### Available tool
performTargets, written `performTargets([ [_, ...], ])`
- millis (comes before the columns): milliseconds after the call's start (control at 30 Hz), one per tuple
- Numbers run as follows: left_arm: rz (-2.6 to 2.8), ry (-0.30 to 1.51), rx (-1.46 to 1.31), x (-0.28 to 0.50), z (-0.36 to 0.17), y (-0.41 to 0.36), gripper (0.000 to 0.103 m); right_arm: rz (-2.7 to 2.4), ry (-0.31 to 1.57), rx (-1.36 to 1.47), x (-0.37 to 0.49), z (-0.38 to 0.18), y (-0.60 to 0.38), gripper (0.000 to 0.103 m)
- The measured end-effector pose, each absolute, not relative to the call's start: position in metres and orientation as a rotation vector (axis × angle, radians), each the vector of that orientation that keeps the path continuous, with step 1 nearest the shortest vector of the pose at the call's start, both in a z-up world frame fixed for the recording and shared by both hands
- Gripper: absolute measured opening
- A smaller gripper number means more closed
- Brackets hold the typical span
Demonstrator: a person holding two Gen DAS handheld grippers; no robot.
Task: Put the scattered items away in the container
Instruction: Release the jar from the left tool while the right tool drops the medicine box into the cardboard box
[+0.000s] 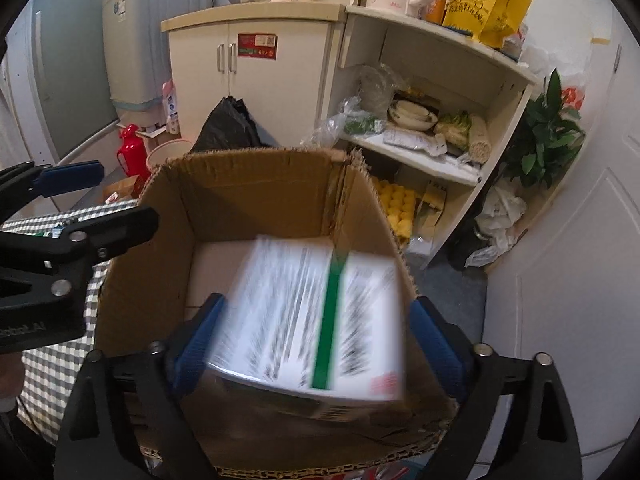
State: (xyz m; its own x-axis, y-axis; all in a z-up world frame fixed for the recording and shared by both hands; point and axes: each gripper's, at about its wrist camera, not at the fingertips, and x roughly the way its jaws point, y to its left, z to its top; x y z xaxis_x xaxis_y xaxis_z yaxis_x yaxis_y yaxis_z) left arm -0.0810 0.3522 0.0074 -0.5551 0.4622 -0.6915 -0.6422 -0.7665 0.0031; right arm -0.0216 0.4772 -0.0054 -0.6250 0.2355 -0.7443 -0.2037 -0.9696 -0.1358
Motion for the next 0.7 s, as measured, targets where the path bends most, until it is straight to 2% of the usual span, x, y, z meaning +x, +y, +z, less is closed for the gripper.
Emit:
performTargets([
  [200,2.339,0.292,-0.889,-0.076,0.024,0.331,0.083,2.648,-0.064,-1.162,-0.017,0.009,0.467,0.095],
  [333,2.369,0.269,-0.86,-0.071,0.034,0.316,0.09,2.664,-0.075,-1.141,-0.014,0.017,0.457,0.096],
  [600,2.421,0.242,-0.826,-0.06,0.045,0.293,0.091,2.682,-0.088,-1.102,-0.006,0.029,0.443,0.096],
  [700,2.45,0.22,-0.797,-0.055,0.051,0.282,0.096,2.694,-0.086,-1.063,0.0,0.035,0.438,0.098],
])
